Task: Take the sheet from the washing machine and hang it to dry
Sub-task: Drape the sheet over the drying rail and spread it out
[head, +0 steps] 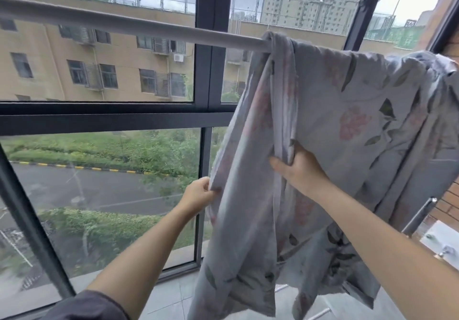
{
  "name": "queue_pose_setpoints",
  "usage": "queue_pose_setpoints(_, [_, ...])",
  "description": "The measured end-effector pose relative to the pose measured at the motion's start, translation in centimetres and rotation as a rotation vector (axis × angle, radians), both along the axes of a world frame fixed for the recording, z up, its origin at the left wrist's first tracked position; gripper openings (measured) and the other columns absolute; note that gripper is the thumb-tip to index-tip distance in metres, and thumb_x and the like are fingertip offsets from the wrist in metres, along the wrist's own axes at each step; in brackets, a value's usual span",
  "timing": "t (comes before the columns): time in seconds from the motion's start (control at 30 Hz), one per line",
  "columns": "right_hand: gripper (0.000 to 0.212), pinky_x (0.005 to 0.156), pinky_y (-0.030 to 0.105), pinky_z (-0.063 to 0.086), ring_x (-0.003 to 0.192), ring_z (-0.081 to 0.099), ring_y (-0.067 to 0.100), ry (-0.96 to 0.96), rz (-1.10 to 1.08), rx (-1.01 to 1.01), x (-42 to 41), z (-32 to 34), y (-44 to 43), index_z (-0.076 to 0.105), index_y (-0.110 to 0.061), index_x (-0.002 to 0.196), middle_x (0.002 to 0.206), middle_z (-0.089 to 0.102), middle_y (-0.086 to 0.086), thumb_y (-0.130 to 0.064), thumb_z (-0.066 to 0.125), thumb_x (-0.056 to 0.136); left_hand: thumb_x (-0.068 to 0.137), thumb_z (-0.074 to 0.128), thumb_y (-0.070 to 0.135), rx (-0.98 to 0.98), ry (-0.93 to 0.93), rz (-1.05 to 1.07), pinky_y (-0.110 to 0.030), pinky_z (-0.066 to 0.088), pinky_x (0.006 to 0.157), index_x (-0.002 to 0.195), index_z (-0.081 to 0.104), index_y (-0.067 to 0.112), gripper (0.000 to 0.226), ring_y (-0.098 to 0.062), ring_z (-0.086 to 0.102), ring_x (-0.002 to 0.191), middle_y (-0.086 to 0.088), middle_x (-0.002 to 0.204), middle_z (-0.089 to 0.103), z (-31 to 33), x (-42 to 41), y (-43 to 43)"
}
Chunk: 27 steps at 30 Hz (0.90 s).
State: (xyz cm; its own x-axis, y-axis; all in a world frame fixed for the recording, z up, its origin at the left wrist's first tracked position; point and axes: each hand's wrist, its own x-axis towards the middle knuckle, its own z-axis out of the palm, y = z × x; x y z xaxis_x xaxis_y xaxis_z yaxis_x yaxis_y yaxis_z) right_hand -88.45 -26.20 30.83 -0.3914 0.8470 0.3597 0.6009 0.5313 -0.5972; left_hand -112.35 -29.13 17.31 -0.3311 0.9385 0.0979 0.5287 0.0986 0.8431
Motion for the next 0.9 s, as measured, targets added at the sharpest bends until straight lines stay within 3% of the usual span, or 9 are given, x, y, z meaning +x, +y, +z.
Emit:
queue_pose_setpoints(0.07, [0.043, 0.075, 0.034, 0.053, 0.086, 0.064, 0.019, 0.083, 0.104, 0.016, 0.0, 0.7, -0.2, 0.054, -0.018, 0.110, 0.093, 0.067, 0.010, -0.053, 0.057, 0.084, 0.070, 0.062, 0.041, 0.095, -0.066, -0.037, -0.027, 0.050, 0.068, 0.091, 0.062, 0.016, 0.033, -0.015, 0.063, 0.078, 0.003, 0.086, 0.067, 2.2, 0.5, 0.2])
queue_pose_setpoints(0.17, [0.027, 0.060, 0.010, 0.040, 0.065, 0.054, -0.002, 0.234, 0.170, 0.103, -0.1, 2.7, -0.2, 0.049, -0.034, 0.093, 0.072, 0.058, -0.019, -0.058, 0.044, 0.083, 0.082, 0.067, 0.031, 0.249, -0.088, -0.087, -0.032, 0.056, 0.077, 0.101, 0.059, 0.022, 0.022, -0.014, 0.066, 0.086, 0.001, 0.095, 0.067, 6.9, 1.3, 1.1])
queue_pose_setpoints(0.27, [0.043, 0.062, 0.021, 0.037, 0.061, 0.045, 0.005, 0.319, 0.159, 0.207, 0.2, 4.4, 0.9, 0.050, -0.014, 0.085, 0.066, 0.047, -0.012, -0.055, 0.036, 0.089, 0.085, 0.066, 0.027, 0.428, -0.038, -0.090, -0.025, 0.054, 0.077, 0.101, 0.060, 0.020, 0.018, -0.007, 0.066, 0.085, 0.004, 0.093, 0.068, 12.2, 2.5, 0.9])
queue_pose_setpoints(0.37, [0.031, 0.055, 0.018, 0.032, 0.055, 0.038, 0.005, 0.287, 0.145, 0.266, 0.7, 6.5, 1.7, 0.047, -0.016, 0.078, 0.064, 0.042, -0.001, -0.040, 0.041, 0.097, 0.085, 0.064, 0.018, 0.666, 0.197, 0.026, -0.021, 0.053, 0.072, 0.096, 0.063, 0.016, 0.010, -0.003, 0.063, 0.077, 0.007, 0.086, 0.068, 17.0, 3.1, -0.5])
queue_pose_setpoints(0.57, [0.019, 0.063, 0.021, 0.047, 0.075, 0.060, 0.010, 0.251, 0.148, 0.359, -0.5, 9.7, 2.8, 0.058, -0.014, 0.096, 0.083, 0.065, -0.001, -0.031, 0.062, 0.088, 0.087, 0.055, 0.012, 1.061, 0.853, 0.081, -0.022, 0.047, 0.063, 0.086, 0.063, 0.012, 0.008, -0.009, 0.056, 0.072, 0.008, 0.079, 0.063, 24.6, 4.4, -3.5])
queue_pose_setpoints(0.63, [0.013, 0.055, 0.012, 0.041, 0.068, 0.056, 0.002, 0.277, 0.131, 0.378, -1.3, 11.0, 2.7, 0.058, -0.017, 0.090, 0.076, 0.061, -0.009, -0.023, 0.067, 0.083, 0.087, 0.055, 0.016, 0.985, 0.994, 0.131, -0.024, 0.048, 0.063, 0.085, 0.064, 0.012, 0.010, -0.012, 0.056, 0.070, 0.003, 0.078, 0.066, 26.9, 5.0, -3.6])
queue_pose_setpoints(0.7, [0.009, 0.050, 0.010, 0.036, 0.060, 0.050, 0.004, 0.342, 0.107, 0.427, -1.9, 12.4, 2.6, 0.057, -0.012, 0.079, 0.068, 0.057, -0.006, -0.012, 0.066, 0.079, 0.088, 0.055, 0.018, 0.819, 0.938, 0.187, -0.032, 0.055, 0.059, 0.087, 0.065, 0.012, 0.012, -0.013, 0.059, 0.062, 0.001, 0.075, 0.067, 28.4, 5.6, -3.4])
queue_pose_setpoints(0.8, [0.009, 0.059, 0.022, 0.045, 0.062, 0.053, 0.011, 0.374, 0.200, 0.471, -2.2, 14.4, 2.8, 0.058, -0.017, 0.074, 0.068, 0.059, -0.002, -0.012, 0.065, 0.078, 0.088, 0.052, 0.013, 0.601, 0.665, 0.167, -0.035, 0.057, 0.054, 0.078, 0.068, 0.006, 0.020, -0.017, 0.065, 0.054, -0.004, 0.066, 0.069, 29.6, 6.4, -2.7])
queue_pose_setpoints(0.9, [0.007, 0.062, 0.026, 0.047, 0.062, 0.053, 0.005, 0.244, 0.388, 0.444, -1.5, 15.5, 3.1, 0.063, -0.021, 0.080, 0.070, 0.062, -0.004, -0.022, 0.059, 0.086, 0.092, 0.046, 0.009, 0.419, 0.350, 0.135, -0.035, 0.060, 0.062, 0.076, 0.069, 0.000, 0.030, -0.019, 0.070, 0.062, -0.011, 0.069, 0.071, 30.6, 7.3, -2.5])
